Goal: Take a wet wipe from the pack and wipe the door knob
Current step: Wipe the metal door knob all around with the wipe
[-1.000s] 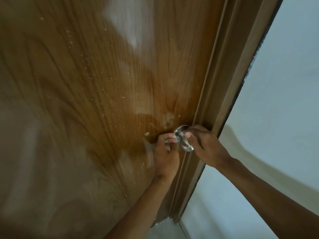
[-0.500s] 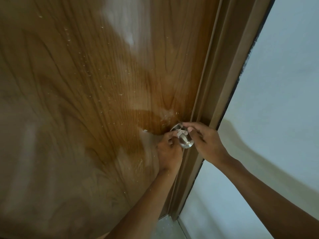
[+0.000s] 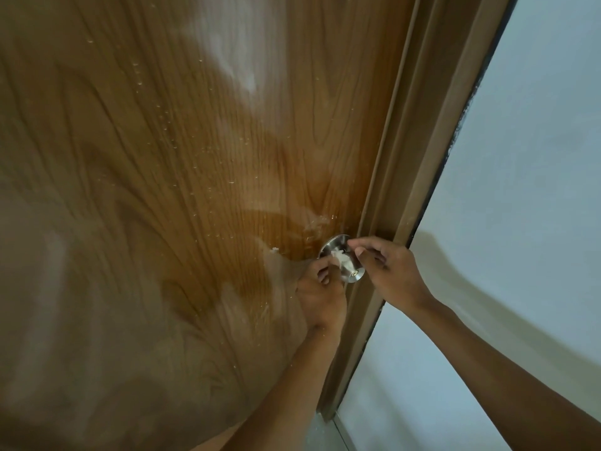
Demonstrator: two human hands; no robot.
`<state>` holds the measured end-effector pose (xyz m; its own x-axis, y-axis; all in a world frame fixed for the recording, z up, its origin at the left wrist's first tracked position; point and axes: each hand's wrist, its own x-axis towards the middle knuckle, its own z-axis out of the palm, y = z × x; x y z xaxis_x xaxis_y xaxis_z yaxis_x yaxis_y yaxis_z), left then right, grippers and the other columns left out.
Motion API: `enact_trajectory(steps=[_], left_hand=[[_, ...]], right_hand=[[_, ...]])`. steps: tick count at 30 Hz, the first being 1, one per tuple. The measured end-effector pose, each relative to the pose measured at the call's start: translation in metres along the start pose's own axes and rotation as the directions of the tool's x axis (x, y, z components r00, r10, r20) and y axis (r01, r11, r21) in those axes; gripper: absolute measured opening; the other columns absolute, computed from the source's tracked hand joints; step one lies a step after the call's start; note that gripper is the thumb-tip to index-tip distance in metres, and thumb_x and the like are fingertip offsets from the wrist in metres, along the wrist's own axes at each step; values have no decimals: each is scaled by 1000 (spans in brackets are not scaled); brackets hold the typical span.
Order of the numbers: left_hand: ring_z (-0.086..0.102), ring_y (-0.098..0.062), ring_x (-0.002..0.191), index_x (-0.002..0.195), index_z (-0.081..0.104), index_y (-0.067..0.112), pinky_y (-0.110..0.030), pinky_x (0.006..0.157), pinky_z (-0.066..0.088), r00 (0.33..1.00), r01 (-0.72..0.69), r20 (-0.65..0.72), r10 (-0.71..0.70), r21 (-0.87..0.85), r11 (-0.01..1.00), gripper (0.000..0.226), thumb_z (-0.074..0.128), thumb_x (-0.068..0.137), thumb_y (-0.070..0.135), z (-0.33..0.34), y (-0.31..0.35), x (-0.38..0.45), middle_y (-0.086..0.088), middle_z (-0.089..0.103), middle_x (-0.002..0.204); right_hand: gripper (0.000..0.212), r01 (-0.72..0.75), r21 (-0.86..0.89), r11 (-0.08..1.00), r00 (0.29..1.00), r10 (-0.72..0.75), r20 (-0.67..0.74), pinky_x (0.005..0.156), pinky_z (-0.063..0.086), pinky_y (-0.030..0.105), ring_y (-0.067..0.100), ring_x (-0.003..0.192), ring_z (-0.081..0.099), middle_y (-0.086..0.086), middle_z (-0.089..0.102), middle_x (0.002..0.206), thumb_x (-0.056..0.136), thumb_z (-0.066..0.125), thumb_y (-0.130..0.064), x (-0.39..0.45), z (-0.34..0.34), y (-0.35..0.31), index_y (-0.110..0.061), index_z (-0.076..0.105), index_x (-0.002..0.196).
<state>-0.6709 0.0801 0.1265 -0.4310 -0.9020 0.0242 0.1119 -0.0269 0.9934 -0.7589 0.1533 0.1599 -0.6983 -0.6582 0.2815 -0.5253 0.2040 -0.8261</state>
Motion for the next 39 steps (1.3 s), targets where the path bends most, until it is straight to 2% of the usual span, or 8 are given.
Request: enact_trajectory(steps=[6,11,15,19,26,31,36,39], left_hand=[[69,-18,94,81,66,28,-25,78,54,929,366,116,-350,-163,916,26,54,97,10,2,-6,15,-3,72,95],[66,-10,90,103,68,14,-14,71,48,987,151,42,-152,26,988,17,54,97,23,-10,-1,12,-4,71,101],[68,-15,88,98,70,9,-22,75,53,989,18,150,-11,-51,999,26,58,95,33,-21,15,5,-7,72,91],[60,-13,73,88,67,4,-24,72,50,964,38,267,-10,-100,994,33,58,94,35,-34,19,3,-7,63,75],[71,-13,93,101,66,20,-28,77,56,943,223,298,-150,-228,948,28,44,100,38,-47,22,7,0,74,99],[70,-22,99,112,61,11,-30,78,57,890,327,404,-211,-243,913,39,51,95,44,-48,22,0,-10,73,105],[65,-25,107,116,54,8,-26,78,57,864,324,444,-238,-128,937,39,73,83,17,-49,15,-1,-13,61,119],[63,-23,107,115,57,12,-25,76,56,861,309,454,-229,-111,944,34,72,84,8,-52,9,-2,-8,58,116]], right_hand=[[26,13,-37,999,1000,-12,20,79,42,-3,0,96,62,-7,68,109,96,54,-18,-1,-1,-2,-15,67,119],[25,15,-63,998,999,-13,33,80,46,1,9,105,63,-4,68,116,94,58,-22,-6,1,-5,-19,67,117],[31,123,-98,988,991,-127,-32,78,50,5,2,98,64,-17,66,108,83,72,-28,-22,14,-12,-23,67,113],[15,22,154,988,998,-12,-65,72,55,13,3,86,69,-9,72,92,81,74,-18,-28,20,-19,-18,70,96],[3,-205,456,866,979,192,75,70,57,20,18,103,67,2,67,110,89,64,-13,-34,12,-11,-15,66,90],[9,-332,635,697,929,359,90,84,56,37,26,106,66,12,64,118,95,56,-17,-40,17,1,-13,62,100],[42,-333,634,698,938,316,144,84,58,39,25,102,69,9,68,112,82,68,-29,-49,15,0,-13,59,119],[25,-281,538,795,951,307,43,78,59,34,21,100,68,4,68,106,85,69,-10,-53,13,1,-18,64,108]])
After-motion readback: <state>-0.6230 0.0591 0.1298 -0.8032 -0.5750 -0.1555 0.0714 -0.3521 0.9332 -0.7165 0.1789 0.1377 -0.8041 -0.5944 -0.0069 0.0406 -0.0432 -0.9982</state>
